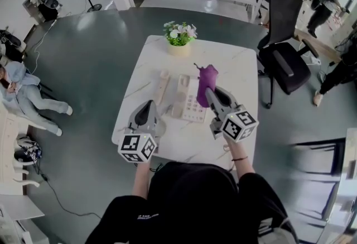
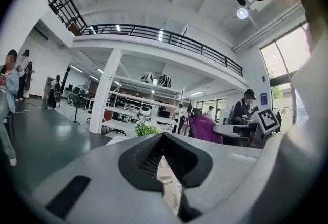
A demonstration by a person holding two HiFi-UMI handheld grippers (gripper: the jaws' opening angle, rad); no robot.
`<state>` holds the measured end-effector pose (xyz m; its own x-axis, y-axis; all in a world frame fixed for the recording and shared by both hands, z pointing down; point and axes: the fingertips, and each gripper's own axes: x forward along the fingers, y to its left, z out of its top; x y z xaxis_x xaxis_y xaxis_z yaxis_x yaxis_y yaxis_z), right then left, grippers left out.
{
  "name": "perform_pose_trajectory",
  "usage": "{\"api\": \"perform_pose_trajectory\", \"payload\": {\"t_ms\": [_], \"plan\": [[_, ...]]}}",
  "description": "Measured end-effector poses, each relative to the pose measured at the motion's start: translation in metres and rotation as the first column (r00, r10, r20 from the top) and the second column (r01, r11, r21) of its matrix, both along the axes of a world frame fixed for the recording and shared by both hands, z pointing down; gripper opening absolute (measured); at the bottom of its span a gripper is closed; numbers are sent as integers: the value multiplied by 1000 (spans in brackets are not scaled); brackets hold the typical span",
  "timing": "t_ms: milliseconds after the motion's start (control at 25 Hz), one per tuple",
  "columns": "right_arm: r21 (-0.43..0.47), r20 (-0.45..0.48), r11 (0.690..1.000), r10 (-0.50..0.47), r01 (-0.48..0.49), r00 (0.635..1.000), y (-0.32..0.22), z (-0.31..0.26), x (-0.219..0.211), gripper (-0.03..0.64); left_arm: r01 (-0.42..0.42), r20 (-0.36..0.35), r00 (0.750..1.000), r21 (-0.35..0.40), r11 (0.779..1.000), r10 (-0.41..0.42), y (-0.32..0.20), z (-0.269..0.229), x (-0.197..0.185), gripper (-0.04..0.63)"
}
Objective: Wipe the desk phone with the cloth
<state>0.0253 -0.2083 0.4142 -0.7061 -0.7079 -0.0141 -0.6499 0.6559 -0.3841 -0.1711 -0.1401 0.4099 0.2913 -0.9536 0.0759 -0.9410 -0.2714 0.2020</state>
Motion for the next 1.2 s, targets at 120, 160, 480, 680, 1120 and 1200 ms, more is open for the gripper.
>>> {"api": "perform_pose_trajectory", "payload": {"t_ms": [120, 160, 480, 680, 1120, 1200], "plan": [[31, -23, 999, 38, -38, 999, -1, -7, 10, 34, 11, 0, 1000, 5, 1000, -11, 0, -4, -3, -2], [42, -31, 998, 49, -48, 998, -1, -10, 13, 34, 15, 1, 1000, 8, 1000, -15, 0, -6, -4, -2], [121, -125, 988, 111, -96, 986, 1, -19, 28, 33, 19, 12, 1000, 11, 1000, -19, 0, -10, -3, -2], [132, -148, 987, 109, -90, 983, 1, -17, 28, 33, 23, 15, 1000, 6, 1000, -24, 0, -8, -7, -2], [151, -183, 985, 116, -89, 976, 0, -17, 28, 33, 19, 18, 1000, 0, 1000, -19, -1, -7, -6, -2], [155, -191, 983, 123, -93, 974, -1, -17, 28, 34, 26, 22, 999, -3, 1000, -26, -1, -6, -9, -2]]}}
